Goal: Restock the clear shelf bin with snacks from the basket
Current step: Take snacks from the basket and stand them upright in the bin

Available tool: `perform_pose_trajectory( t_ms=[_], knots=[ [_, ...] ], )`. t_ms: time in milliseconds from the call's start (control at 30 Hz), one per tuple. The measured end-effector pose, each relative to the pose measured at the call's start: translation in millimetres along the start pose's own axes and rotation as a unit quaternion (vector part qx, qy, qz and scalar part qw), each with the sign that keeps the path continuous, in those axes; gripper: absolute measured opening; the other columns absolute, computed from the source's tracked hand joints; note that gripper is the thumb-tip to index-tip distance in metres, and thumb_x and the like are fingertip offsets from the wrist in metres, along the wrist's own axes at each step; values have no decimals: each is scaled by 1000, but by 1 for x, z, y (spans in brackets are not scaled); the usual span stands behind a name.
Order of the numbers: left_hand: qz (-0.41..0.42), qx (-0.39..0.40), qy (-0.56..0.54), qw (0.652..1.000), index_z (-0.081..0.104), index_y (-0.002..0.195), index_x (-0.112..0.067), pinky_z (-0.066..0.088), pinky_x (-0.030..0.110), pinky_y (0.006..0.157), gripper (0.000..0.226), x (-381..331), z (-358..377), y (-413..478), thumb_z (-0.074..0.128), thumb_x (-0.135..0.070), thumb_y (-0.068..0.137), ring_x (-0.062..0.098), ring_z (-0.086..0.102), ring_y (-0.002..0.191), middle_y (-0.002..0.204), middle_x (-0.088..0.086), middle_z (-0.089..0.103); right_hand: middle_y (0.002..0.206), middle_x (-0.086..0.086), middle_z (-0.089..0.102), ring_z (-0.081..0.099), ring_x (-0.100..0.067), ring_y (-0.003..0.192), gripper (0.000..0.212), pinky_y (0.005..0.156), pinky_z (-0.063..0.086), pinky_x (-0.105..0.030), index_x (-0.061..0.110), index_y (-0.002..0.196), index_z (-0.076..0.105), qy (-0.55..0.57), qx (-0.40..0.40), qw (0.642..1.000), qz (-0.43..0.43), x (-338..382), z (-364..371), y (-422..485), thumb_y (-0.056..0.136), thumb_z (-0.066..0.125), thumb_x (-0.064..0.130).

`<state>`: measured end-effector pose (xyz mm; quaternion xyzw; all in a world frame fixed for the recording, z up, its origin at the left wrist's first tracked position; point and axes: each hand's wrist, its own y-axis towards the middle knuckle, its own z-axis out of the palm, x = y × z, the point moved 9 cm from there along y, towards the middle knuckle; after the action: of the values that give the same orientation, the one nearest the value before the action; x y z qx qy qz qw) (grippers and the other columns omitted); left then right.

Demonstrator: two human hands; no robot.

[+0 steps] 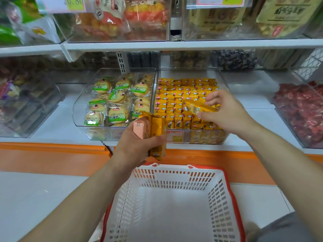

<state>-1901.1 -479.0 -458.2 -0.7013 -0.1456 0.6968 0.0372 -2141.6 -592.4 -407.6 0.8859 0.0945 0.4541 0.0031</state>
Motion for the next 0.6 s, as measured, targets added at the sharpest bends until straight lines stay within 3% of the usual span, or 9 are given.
perform_pose_trajectory(
  t_ms=[100, 200, 267, 367, 500, 600],
  knots=[
    [-2, -7, 8, 1000, 63, 128, -22, 63, 52, 84, 84, 2, 0, 3, 87, -38, 49, 28, 73, 105, 115, 6, 76, 107, 11, 65, 57, -3, 81, 29, 68, 41, -24, 39, 91, 61, -69, 5, 995, -74, 13, 8, 7, 74, 85, 41],
    [-4, -8, 14, 1000, 62, 128, -23, 62, 54, 86, 92, 3, 2, 6, 88, -44, 42, 30, 72, 108, 116, 5, 75, 116, 8, 61, 52, -8, 103, 41, 78, 37, -26, 36, 106, 61, -130, 10, 984, -120, 26, 18, 12, 73, 85, 41],
    [-4, -6, 18, 1000, 62, 128, -24, 63, 53, 85, 92, 4, 3, 8, 87, -45, 42, 29, 72, 107, 116, 4, 75, 110, 11, 56, 53, -10, 97, 57, 67, 37, -22, 35, 111, 49, -151, 4, 980, -127, 30, 21, 13, 70, 88, 41],
    [-6, -5, 21, 1000, 62, 127, -23, 63, 52, 84, 95, 5, 3, 11, 88, -47, 38, 29, 73, 107, 115, 5, 75, 104, 12, 56, 56, -7, 79, 52, 63, 37, -22, 36, 102, 47, -193, 19, 967, -165, 39, 32, 11, 70, 88, 41],
    [-10, -11, 28, 999, 63, 128, -21, 62, 54, 86, 97, 5, 2, 13, 88, -47, 39, 31, 72, 107, 117, 8, 75, 112, 5, 58, 50, -10, 88, 34, 84, 41, -29, 29, 117, 67, -267, 76, 938, -206, 44, 53, 8, 85, 75, 39],
    [-5, -18, 31, 999, 64, 126, -21, 63, 53, 83, 96, 4, -1, 14, 89, -48, 37, 31, 73, 105, 114, 7, 75, 111, 5, 56, 50, -12, 96, 31, 86, 42, -30, 26, 123, 68, -308, 129, 922, -195, 36, 63, 6, 94, 63, 36]
  ],
)
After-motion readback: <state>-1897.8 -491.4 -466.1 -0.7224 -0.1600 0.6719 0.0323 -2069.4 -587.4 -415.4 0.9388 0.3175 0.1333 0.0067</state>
